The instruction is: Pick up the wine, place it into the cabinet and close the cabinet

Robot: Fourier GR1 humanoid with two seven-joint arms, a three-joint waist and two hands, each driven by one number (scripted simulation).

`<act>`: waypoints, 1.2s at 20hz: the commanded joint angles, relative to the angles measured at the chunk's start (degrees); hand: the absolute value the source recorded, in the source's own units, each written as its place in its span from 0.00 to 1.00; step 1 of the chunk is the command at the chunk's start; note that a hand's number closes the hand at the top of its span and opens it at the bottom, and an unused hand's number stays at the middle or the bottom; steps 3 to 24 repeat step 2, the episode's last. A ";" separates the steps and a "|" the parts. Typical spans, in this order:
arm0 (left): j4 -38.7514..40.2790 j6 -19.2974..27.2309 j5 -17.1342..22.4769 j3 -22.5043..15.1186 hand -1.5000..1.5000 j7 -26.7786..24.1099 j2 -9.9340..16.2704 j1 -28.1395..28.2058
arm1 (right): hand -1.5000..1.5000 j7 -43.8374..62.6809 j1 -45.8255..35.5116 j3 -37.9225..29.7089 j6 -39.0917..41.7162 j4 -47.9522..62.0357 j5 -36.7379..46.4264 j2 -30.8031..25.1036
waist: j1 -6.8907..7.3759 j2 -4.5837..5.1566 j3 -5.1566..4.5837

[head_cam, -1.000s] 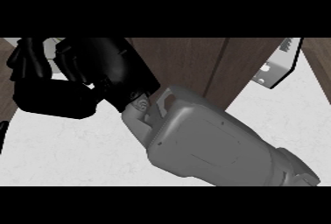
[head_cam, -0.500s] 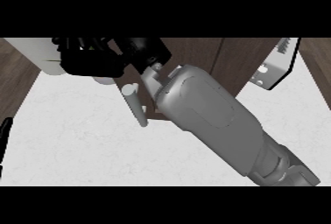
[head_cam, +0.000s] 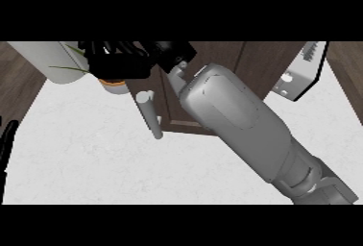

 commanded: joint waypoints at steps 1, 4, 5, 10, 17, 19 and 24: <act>1.00 -0.59 0.02 -0.22 0.00 0.06 -0.94 -0.73 | 1.00 -1.22 -0.28 -4.45 -2.10 7.96 1.97 -4.29 | -0.58 2.56 0.31; 1.25 -0.27 0.60 0.46 0.00 1.43 -0.19 -1.45 | 1.00 -0.23 -1.67 -4.48 -0.80 9.18 1.55 -3.98 | -0.34 2.67 0.31; 1.25 -0.27 0.60 0.46 0.00 1.43 -0.19 -1.45 | 1.00 -0.23 -1.67 -4.48 -0.80 9.18 1.55 -3.98 | -0.34 2.67 0.31; 1.25 -0.27 0.60 0.46 0.00 1.43 -0.19 -1.45 | 1.00 -0.23 -1.67 -4.48 -0.80 9.18 1.55 -3.98 | -0.34 2.67 0.31; 1.25 -0.27 0.60 0.46 0.00 1.43 -0.19 -1.45 | 1.00 -0.23 -1.67 -4.48 -0.80 9.18 1.55 -3.98 | -0.34 2.67 0.31; 1.25 -0.27 0.60 0.46 0.00 1.43 -0.19 -1.45 | 1.00 -0.23 -1.67 -4.48 -0.80 9.18 1.55 -3.98 | -0.34 2.67 0.31; 1.25 -0.27 0.60 0.46 0.00 1.43 -0.19 -1.45 | 1.00 -0.23 -1.67 -4.48 -0.80 9.18 1.55 -3.98 | -0.34 2.67 0.31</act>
